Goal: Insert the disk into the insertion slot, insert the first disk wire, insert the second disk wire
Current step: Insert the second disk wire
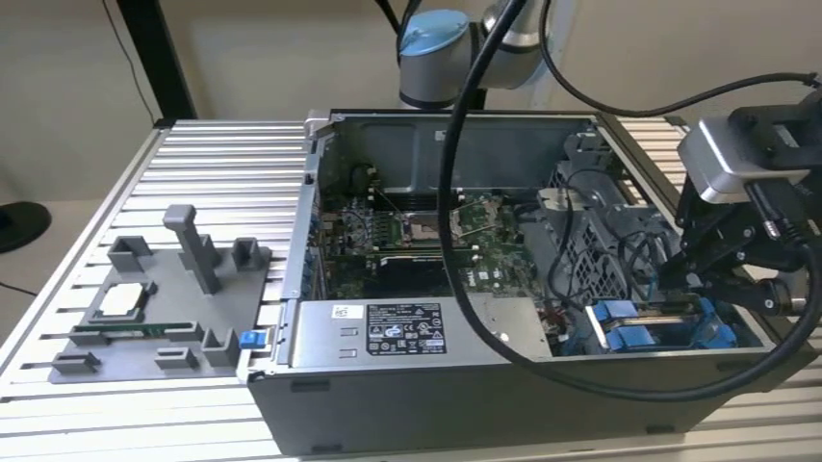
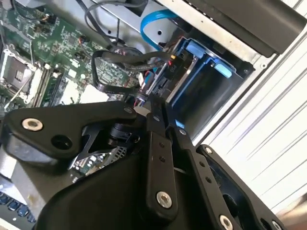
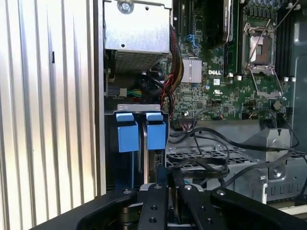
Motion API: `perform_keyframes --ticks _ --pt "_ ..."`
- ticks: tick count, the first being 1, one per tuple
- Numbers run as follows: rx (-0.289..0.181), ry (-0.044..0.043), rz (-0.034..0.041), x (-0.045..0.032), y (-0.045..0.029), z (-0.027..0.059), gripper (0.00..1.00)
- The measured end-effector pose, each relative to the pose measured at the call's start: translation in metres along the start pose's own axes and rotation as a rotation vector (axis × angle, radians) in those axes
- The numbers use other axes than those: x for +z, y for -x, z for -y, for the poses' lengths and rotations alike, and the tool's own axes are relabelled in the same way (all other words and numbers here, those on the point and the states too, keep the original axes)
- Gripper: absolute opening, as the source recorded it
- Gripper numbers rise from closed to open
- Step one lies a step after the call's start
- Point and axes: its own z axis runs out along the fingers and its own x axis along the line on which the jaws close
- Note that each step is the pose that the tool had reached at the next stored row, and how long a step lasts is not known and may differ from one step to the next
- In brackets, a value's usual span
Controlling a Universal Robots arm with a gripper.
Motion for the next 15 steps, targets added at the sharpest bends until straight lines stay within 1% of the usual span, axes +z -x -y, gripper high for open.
perform_keyframes --ticks 1,2,3,6,8,10,12,15 --pt "-0.001 -0.003 0.0062 0.0006 -0.0005 0.0 0.0" --pt "-0.002 -0.0071 0.0097 0.0011 -0.001 -0.0001 0.0" --pt "-0.004 -0.0124 0.0115 0.0016 -0.0012 0.0 0.0" --pt "-0.004 -0.0127 0.012 0.0014 -0.0018 0.0 0.0" --pt "-0.004 -0.0127 0.0196 0.0032 -0.0033 0.0 0.0" --pt "-0.004 -0.0148 0.0225 0.0064 -0.0042 0.0 0.0" --pt "-0.006 -0.0192 0.0236 0.0095 -0.0051 0.0 0.0" --pt "-0.009 -0.0293 0.0263 0.0131 -0.0061 0.0 0.0"
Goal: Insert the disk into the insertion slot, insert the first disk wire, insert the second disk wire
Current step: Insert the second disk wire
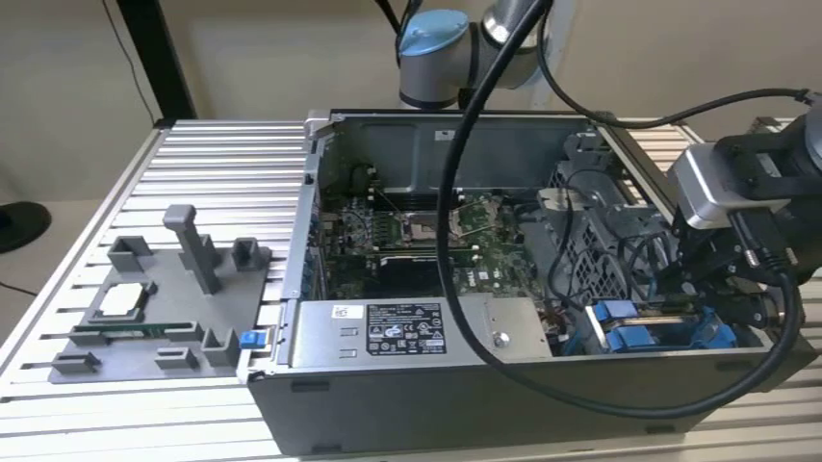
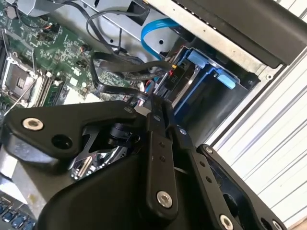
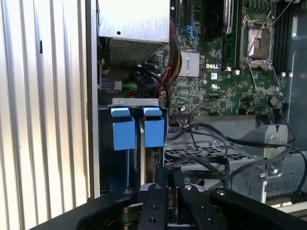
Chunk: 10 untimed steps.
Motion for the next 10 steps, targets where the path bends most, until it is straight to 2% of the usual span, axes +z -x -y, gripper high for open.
perform_keyframes --ticks 7,10 --pt "-0.005 -0.0167 0.0129 0.0072 -0.0023 -0.0002 0.0" --pt "-0.006 -0.0217 0.0159 0.0086 -0.0029 -0.0002 0.0"
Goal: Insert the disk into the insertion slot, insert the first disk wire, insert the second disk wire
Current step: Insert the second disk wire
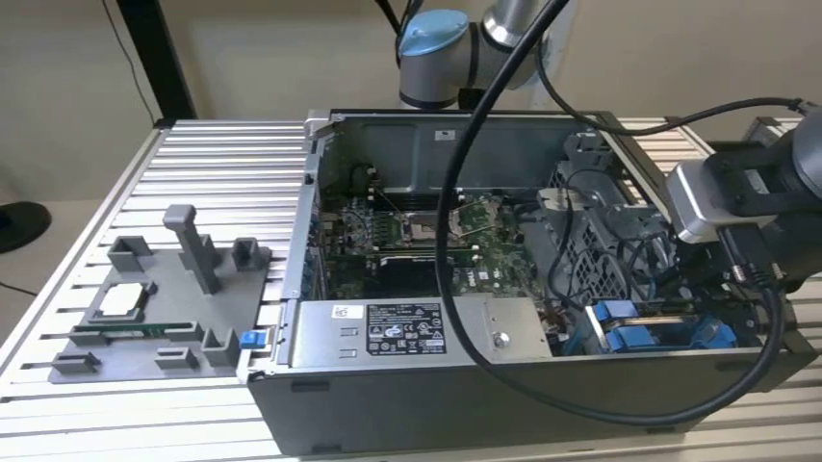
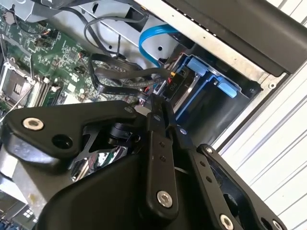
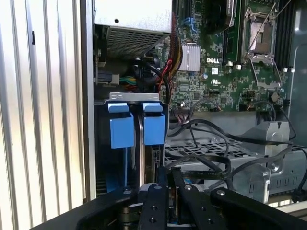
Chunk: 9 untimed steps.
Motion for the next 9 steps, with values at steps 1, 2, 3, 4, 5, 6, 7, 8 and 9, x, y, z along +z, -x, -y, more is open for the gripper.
perform_keyframes --ticks 1,2,3,4,5,6,7,8,9 --pt "0.0 -0.0011 0.0007 0.0004 -0.0002 0.0 0.0" --pt "0.0 -0.002 0.001 0.0008 -0.0003 -0.0001 0.0" --pt "-0.001 -0.0023 0.001 0.001 -0.0004 -0.0002 0.0" --pt "-0.001 -0.0024 0.001 0.0011 -0.0007 -0.0002 0.0" --pt "-0.001 -0.0025 0.0011 0.0012 -0.001 -0.0002 0.0" --pt "0.0 -0.0025 0.0011 0.0013 -0.0011 -0.0003 0.0" --pt "0.0 -0.0026 0.0011 0.0014 -0.0013 -0.0003 0.0" --pt "0.0 -0.0027 0.0008 0.0013 -0.0017 -0.0003 0.0" --pt "0.0 -0.0028 0.0008 0.0013 -0.0021 -0.0003 0.0"
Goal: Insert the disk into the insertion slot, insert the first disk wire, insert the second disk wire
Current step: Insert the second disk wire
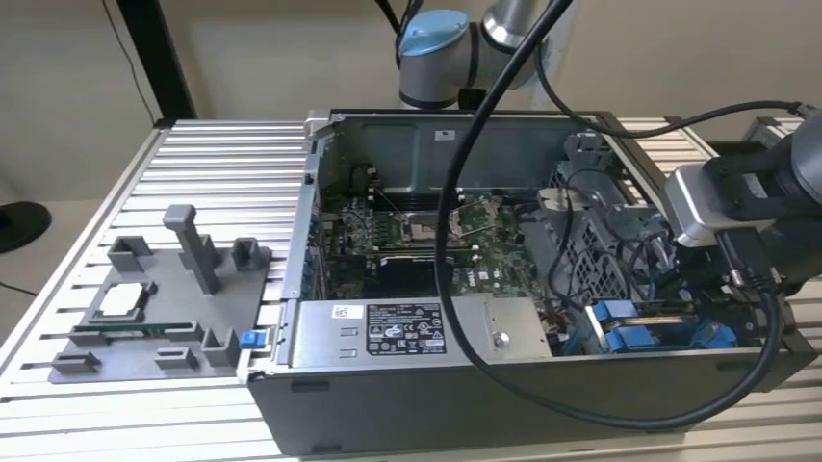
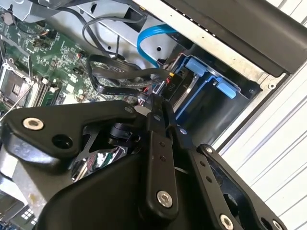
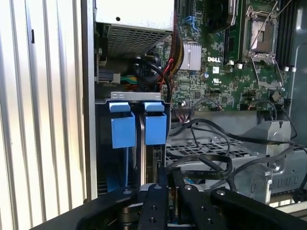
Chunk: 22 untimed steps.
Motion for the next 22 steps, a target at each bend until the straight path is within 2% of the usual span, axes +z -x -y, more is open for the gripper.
perform_keyframes --ticks 22 --pt "0.004 -0.0086 -0.0001 0.0091 -0.0041 -0.0015 0.0"
